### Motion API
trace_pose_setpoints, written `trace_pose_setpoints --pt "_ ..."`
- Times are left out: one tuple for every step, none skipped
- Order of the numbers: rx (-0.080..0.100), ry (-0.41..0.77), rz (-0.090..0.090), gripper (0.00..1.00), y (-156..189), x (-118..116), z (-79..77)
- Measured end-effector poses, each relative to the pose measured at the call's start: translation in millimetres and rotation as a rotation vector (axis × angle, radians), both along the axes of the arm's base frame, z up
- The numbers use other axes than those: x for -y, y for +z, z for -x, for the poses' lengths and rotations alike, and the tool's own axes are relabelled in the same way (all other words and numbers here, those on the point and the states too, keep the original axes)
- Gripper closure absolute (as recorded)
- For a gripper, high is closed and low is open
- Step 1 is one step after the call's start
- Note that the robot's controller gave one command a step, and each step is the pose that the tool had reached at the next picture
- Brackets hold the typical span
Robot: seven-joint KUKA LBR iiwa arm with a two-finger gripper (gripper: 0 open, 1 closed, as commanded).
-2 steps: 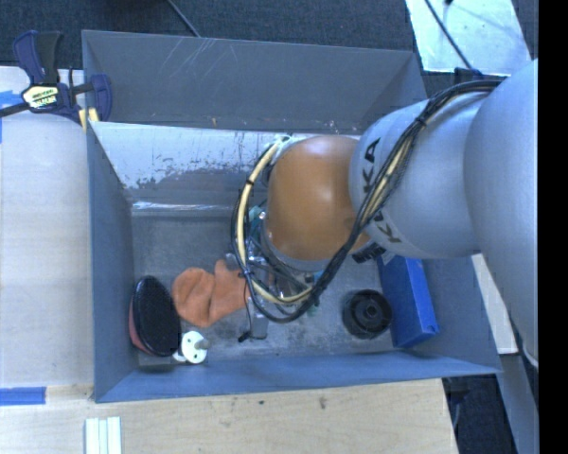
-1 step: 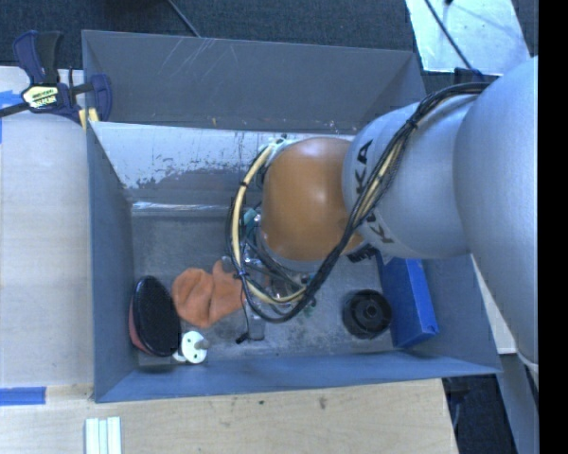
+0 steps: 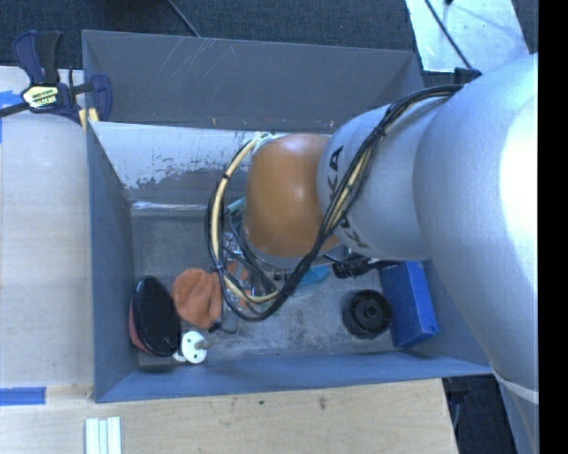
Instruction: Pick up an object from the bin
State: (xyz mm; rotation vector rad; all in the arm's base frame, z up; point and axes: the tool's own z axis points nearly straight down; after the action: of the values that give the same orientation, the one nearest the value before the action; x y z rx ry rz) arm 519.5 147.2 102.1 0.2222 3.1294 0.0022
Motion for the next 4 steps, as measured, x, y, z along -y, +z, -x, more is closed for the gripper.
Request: trace_pose_setpoints --pt "-0.003 0.396 0.002 0.0 -20.0 0.8 -7.2" --pt "-0.003 -0.011 0.001 1.0 -28.7 -17.9 -4.5" --pt "-0.002 -0.08 0.001 1.0 -29.7 -20.7 -4.1" --pt "-0.001 -0.085 0.0 1.0 -29.7 -22.5 -4.3"
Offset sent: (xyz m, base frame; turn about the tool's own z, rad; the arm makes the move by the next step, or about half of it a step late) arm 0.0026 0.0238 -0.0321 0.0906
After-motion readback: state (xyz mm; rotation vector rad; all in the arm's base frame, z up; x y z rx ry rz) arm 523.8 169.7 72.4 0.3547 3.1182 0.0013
